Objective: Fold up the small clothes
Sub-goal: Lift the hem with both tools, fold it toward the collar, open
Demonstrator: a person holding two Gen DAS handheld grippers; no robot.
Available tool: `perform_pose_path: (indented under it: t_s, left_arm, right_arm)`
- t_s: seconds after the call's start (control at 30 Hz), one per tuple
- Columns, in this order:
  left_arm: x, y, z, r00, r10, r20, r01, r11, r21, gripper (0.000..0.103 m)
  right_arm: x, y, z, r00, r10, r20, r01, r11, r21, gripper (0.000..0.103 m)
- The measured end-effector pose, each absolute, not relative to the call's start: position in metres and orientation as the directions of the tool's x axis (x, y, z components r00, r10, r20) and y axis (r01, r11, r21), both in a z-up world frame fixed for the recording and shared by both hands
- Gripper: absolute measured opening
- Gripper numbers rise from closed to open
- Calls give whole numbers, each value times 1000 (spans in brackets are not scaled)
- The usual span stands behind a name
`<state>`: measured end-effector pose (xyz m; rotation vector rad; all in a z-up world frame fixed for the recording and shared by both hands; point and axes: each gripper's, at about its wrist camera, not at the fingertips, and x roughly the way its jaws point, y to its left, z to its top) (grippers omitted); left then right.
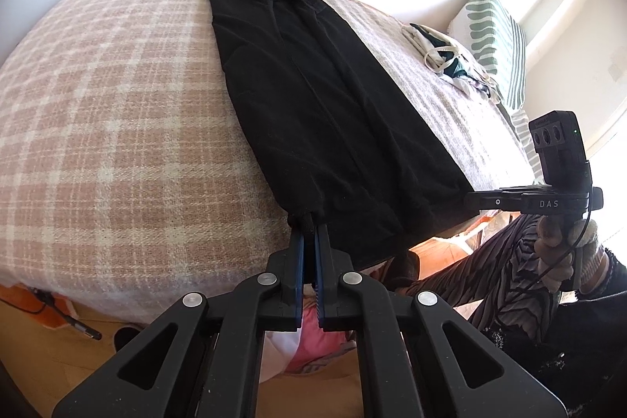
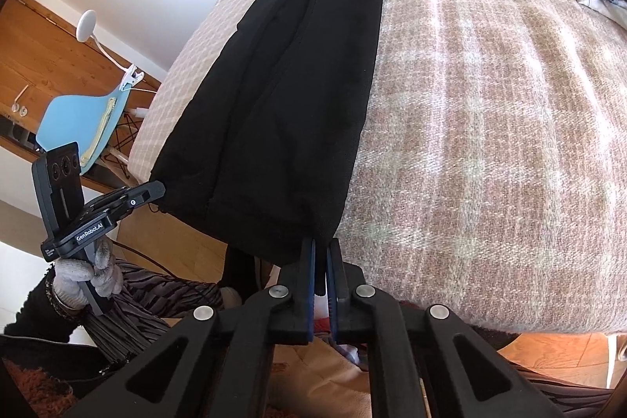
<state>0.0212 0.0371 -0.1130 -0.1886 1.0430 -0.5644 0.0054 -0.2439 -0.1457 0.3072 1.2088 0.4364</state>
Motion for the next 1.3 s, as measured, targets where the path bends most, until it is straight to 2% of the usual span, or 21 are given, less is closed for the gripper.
perform_pose_path:
  t_s: [0.3, 0.57, 0.93, 1.3]
  left_arm:
    - [32, 37, -93, 408, -548, -730, 364, 831, -421, 3]
    - [56, 35, -74, 454, -545, -706, 371, 835, -406, 3]
    - [109, 34, -66, 523, -531, -667, 334, 847, -412, 3]
    - [158, 38, -86, 518, -499, -695, 279, 866, -414, 3]
  right_arm:
    - [17, -263, -138, 320, 605, -729, -101, 787, 609, 3]
    - [41, -267, -115, 386, 619, -684, -147, 773, 617, 3]
    - [98, -260, -98, 440, 592, -675, -159, 791, 591, 3]
    - [158, -266, -110, 446, 559, -699, -97, 807, 583, 3]
